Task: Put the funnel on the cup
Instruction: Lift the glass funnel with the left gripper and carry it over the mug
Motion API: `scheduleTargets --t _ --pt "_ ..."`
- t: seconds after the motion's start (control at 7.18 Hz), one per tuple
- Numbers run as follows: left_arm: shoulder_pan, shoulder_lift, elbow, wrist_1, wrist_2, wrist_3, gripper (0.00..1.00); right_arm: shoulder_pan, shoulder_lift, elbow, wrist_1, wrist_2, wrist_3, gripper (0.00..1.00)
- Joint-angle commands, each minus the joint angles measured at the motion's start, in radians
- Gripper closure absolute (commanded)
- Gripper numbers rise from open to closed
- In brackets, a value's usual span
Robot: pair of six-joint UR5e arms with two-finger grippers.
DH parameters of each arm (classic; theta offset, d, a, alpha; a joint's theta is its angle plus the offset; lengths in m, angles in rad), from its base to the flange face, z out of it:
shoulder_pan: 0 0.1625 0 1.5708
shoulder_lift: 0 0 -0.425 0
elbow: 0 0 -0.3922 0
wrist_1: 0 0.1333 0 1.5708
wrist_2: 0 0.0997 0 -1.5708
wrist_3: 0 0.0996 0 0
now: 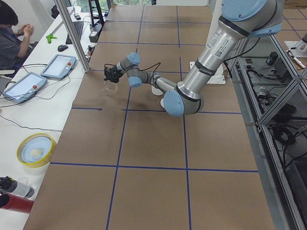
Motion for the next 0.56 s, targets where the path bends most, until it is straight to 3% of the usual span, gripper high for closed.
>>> scheduleTargets --t 0.0,0.14,0.42 --pt "-0.032 0.027 -0.191 0.033 -0.077 0.007 1.0 0.0 0.0 0.0 0.0 0.0 0.0 0.0" --pt "-0.033 0.067 -0.354 0.144 -0.191 0.054 1.0 0.0 0.0 0.0 0.0 0.0 0.0 0.0" --pt "-0.031 0.071 -0.627 0.5 -0.259 0.147 1.0 0.0 0.0 0.0 0.0 0.0 0.0 0.0"
